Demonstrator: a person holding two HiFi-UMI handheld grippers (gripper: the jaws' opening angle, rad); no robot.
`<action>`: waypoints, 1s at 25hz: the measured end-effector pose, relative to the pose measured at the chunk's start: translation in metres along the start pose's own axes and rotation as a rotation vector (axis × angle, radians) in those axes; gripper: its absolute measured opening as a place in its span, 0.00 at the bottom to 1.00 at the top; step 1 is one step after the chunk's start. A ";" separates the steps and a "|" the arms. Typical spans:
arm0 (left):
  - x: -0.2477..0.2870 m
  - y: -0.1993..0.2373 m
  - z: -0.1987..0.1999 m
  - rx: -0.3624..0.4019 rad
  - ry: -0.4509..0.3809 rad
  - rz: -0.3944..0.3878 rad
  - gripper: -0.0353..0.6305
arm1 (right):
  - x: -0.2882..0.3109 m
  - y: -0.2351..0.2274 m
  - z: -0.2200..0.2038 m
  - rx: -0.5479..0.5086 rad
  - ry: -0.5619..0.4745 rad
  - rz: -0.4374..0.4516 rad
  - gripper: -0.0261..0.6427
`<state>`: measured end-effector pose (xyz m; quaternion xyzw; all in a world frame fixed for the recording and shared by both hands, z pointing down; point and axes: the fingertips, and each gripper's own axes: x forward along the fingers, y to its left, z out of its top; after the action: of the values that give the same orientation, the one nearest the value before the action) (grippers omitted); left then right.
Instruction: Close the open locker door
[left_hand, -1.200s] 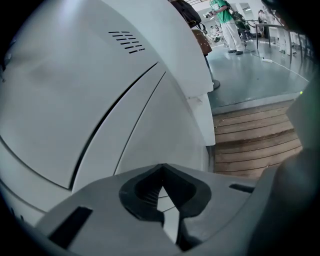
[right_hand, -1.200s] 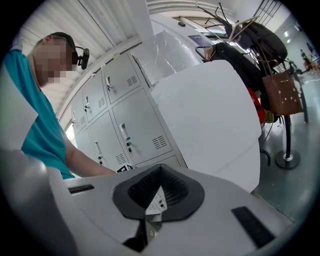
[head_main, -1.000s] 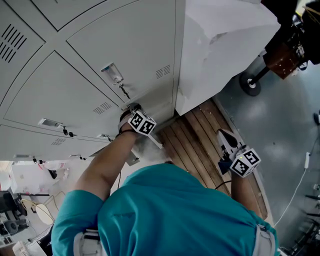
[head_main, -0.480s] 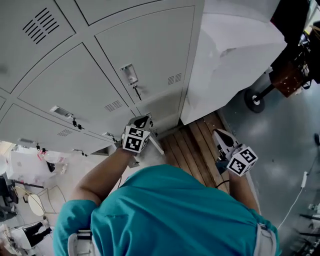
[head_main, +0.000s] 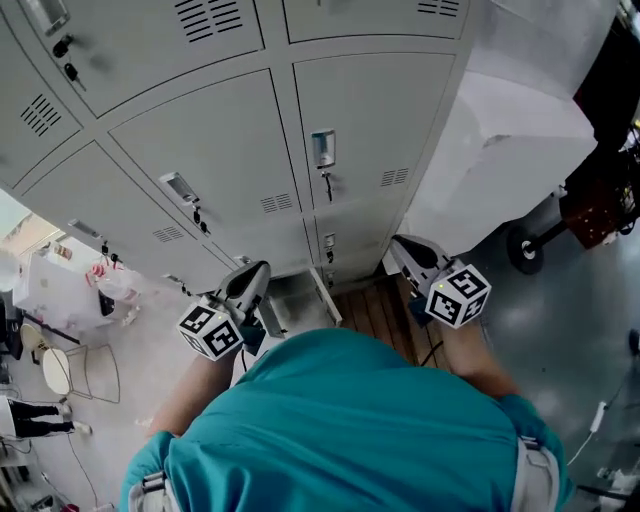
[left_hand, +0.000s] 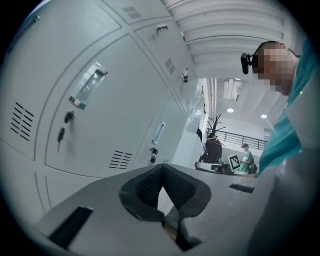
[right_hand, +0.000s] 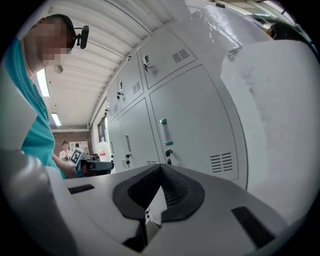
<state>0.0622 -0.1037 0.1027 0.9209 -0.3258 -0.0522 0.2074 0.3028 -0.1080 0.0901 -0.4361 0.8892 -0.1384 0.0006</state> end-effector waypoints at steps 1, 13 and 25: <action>-0.012 0.001 0.007 0.002 -0.028 0.016 0.06 | 0.008 0.005 0.005 -0.014 0.000 0.015 0.04; -0.059 0.004 0.002 0.079 -0.012 0.133 0.06 | 0.033 0.044 0.005 -0.029 0.023 0.109 0.04; -0.113 0.070 -0.089 0.083 0.289 0.265 0.06 | 0.072 0.101 -0.074 0.071 0.092 0.157 0.04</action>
<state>-0.0463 -0.0517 0.2083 0.8756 -0.4131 0.1215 0.2189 0.1708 -0.0872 0.1450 -0.3581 0.9141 -0.1894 -0.0139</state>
